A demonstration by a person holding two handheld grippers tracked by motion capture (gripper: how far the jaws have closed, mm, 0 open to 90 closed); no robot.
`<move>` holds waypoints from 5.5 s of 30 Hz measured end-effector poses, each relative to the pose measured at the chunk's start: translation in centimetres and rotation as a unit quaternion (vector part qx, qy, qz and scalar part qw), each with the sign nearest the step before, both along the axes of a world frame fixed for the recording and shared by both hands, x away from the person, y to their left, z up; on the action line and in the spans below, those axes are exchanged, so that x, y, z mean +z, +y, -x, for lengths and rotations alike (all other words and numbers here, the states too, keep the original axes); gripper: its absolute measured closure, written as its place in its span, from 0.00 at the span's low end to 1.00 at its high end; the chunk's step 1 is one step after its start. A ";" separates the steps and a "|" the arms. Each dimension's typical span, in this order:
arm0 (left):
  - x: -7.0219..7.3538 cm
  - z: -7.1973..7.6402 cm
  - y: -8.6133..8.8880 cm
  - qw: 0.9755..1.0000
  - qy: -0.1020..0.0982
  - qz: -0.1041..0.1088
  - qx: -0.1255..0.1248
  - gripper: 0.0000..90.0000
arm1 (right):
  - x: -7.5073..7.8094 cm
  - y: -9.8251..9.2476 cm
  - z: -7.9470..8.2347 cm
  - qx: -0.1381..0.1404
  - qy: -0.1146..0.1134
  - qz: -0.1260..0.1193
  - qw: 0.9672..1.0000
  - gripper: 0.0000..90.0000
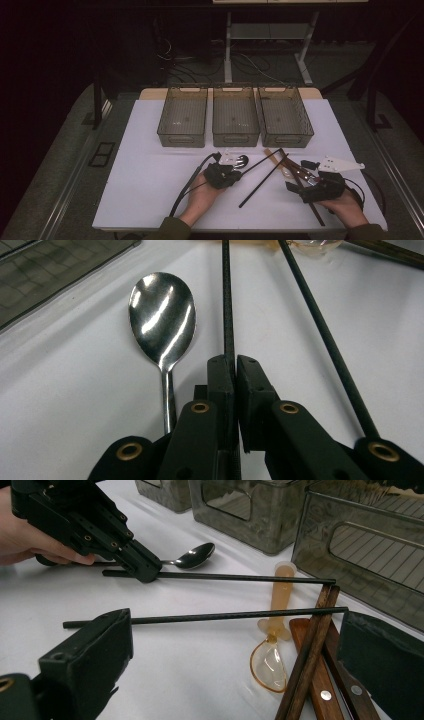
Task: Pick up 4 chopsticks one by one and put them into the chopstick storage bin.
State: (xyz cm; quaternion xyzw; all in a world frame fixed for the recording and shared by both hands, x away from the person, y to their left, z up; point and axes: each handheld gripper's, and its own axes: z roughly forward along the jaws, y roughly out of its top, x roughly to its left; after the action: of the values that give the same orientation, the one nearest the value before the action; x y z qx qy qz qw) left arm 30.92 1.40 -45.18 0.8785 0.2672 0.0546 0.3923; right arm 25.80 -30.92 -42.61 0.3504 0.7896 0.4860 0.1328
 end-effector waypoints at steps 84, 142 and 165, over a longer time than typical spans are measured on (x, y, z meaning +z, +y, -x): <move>7.1 -1.6 13.1 0.996 -0.031 0.076 -0.035 0.95 | 0.0 0.0 0.0 0.003 0.000 -0.002 1.000 0.02; 8.4 -10.1 20.0 0.982 -0.056 0.076 0.166 0.95 | -0.6 0.5 -0.3 0.011 0.021 0.004 1.000 0.02; 6.7 -14.0 18.9 0.976 -0.031 0.032 0.213 0.95 | -0.6 0.5 -0.3 0.012 0.020 0.002 1.000 0.02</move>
State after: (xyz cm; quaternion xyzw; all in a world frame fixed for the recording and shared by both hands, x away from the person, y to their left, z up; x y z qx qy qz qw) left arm 44.90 20.30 -38.46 0.7862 0.4379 0.1555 0.4073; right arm 26.06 -30.46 -43.17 0.3505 0.7969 0.4791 0.1122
